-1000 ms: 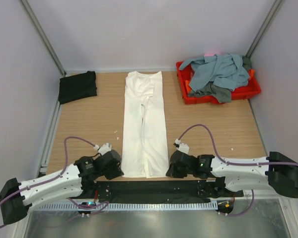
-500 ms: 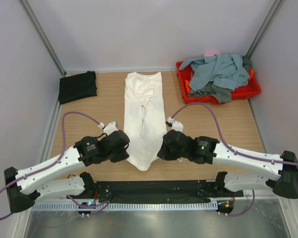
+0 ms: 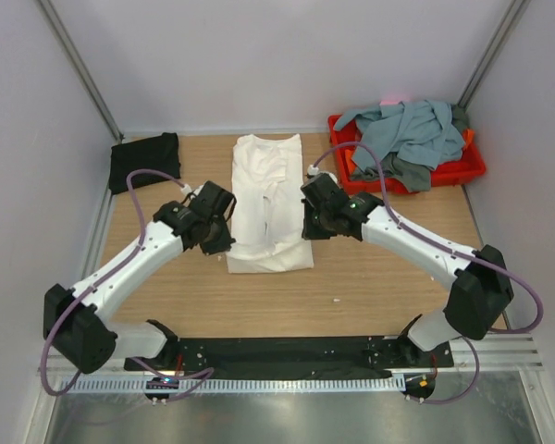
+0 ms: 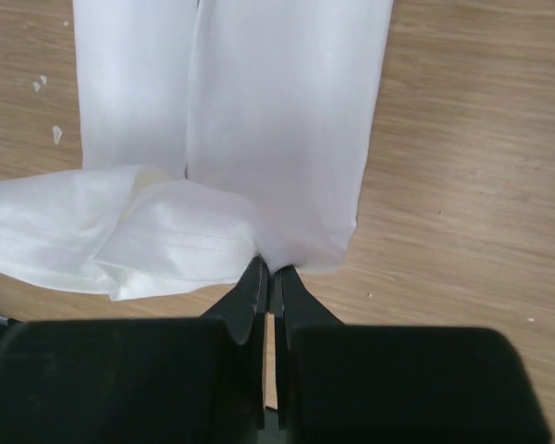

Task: Fold and stack the t-shirts
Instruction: Fold the tshirt

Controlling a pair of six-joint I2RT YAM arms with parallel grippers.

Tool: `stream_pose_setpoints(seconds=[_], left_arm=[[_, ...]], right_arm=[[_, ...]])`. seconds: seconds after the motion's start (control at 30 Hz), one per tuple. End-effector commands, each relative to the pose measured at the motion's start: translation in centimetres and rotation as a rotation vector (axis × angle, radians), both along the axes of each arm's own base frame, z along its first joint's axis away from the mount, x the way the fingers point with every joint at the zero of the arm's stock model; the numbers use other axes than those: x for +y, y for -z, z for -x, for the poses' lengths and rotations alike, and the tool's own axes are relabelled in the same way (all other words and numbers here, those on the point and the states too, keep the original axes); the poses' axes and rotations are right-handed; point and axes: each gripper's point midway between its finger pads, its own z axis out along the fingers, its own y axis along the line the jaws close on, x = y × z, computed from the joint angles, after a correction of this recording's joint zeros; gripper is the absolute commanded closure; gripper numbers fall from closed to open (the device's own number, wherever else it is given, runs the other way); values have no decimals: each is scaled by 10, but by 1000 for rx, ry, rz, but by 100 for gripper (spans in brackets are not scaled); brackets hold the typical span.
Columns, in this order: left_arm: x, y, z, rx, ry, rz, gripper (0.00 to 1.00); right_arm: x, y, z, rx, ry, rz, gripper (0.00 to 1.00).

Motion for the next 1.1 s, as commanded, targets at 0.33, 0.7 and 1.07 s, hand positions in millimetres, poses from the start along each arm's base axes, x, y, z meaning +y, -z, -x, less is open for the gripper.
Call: stream_pose_setpoints(seconds=[0.33,0.7,1.07], left_arm=[[-23,7,-108,12,89,21,100],[-12,8,-166,26,41,-21,100],[2,39,-203,84,23,-25,100]], right_arm=[[-8,-16,-97,-42,-30,7,99],[-1,4,-142,9,-47,-18,99],[-2,36,-184,59,-21,-17,99]])
